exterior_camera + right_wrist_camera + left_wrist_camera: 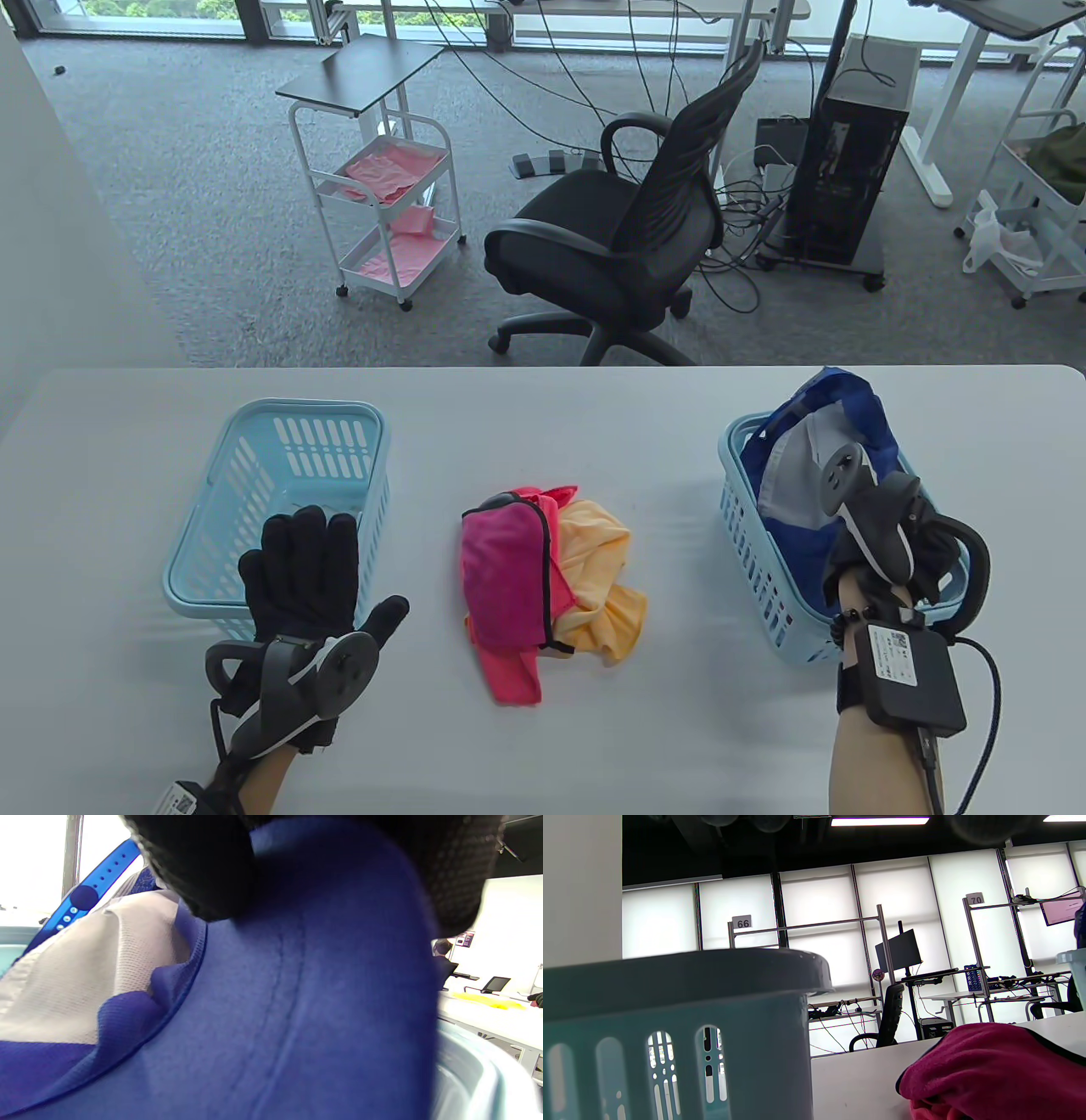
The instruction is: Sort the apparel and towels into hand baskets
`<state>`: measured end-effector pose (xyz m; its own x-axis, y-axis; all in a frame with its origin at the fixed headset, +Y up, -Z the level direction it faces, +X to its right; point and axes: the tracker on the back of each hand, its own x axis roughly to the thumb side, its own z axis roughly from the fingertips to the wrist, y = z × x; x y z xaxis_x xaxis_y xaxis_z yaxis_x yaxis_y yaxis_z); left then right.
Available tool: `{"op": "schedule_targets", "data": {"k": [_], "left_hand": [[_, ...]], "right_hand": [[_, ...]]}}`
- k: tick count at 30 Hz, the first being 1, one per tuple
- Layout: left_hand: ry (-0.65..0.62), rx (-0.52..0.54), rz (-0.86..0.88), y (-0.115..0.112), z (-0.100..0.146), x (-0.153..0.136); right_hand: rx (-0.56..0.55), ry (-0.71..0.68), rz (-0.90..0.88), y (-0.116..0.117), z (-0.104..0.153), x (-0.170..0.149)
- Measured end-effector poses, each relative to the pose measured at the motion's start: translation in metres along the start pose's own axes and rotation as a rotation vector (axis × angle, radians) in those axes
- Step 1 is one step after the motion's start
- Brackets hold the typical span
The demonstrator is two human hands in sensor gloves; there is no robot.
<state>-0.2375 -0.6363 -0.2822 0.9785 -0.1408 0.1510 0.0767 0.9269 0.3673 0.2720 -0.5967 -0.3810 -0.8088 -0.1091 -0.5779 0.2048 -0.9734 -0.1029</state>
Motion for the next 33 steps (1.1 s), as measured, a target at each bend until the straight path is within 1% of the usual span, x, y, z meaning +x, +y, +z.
{"op": "schedule_targets", "data": {"k": [5, 10, 14, 19, 21, 24, 26, 30, 33], "left_hand": [[-0.007, -0.004, 0.000, 0.000, 0.000, 0.002], [-0.011, -0.002, 0.000, 0.000, 0.001, 0.003], [-0.013, 0.005, 0.002, 0.000, 0.001, 0.004], [-0.015, 0.015, 0.006, 0.002, 0.002, 0.004], [-0.015, 0.018, 0.006, 0.002, 0.002, 0.005], [-0.019, -0.010, 0.001, 0.001, 0.002, 0.006], [-0.020, -0.014, -0.001, 0.000, 0.002, 0.006], [-0.020, -0.016, -0.002, 0.000, 0.002, 0.006], [-0.022, -0.016, -0.002, -0.001, 0.002, 0.006]], "right_hand": [[-0.058, -0.023, -0.053, -0.019, 0.008, -0.001], [-0.151, -0.097, -0.097, -0.047, 0.023, 0.012], [-0.194, -0.199, -0.156, -0.065, 0.043, 0.033], [-0.220, -0.359, -0.225, -0.073, 0.073, 0.067], [-0.206, -0.441, -0.261, -0.071, 0.087, 0.082], [-0.163, -0.540, -0.315, -0.060, 0.106, 0.104], [-0.128, -0.603, -0.359, -0.046, 0.115, 0.116], [-0.021, -0.743, -0.429, -0.006, 0.133, 0.138], [-0.002, -0.772, -0.410, 0.014, 0.142, 0.145]]}}
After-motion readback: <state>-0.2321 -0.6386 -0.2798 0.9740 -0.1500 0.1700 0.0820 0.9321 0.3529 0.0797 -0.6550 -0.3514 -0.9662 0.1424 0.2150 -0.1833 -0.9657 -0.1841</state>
